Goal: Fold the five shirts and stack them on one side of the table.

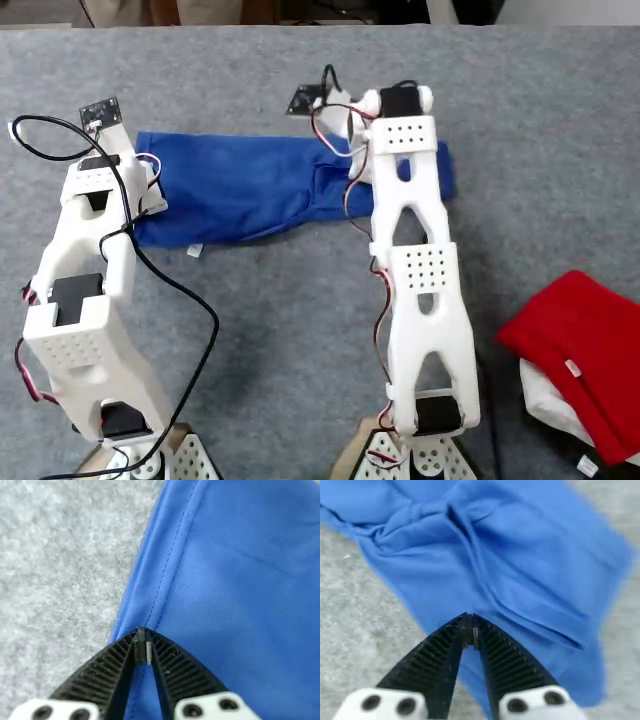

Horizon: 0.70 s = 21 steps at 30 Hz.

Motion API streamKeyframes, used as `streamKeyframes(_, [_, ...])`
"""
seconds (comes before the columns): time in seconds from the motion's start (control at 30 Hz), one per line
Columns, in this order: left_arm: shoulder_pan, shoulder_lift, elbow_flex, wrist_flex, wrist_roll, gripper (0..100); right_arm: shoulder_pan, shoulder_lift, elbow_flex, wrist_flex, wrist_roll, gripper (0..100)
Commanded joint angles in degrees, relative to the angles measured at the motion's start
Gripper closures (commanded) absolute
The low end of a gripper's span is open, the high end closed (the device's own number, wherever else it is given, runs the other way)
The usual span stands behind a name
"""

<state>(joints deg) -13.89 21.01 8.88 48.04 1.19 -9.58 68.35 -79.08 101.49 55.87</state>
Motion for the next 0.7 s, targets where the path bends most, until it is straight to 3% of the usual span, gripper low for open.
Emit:
streamKeyframes(0.0, [0.5, -0.2, -2.5, -0.2, -0.4, 98, -1.1, -4.8, 3.0, -3.1, -0.6, 99.5])
streamKeyframes(0.23, [0.6, -0.2, -2.5, -0.2, -0.4, 98, -3.6, 0.0, 3.1, -20.4, -2.1, 99.4])
streamKeyframes(0.67, [0.6, -0.1, -2.5, -0.2, -0.4, 98, -5.2, 6.5, 0.4, -26.5, -2.5, 99.4])
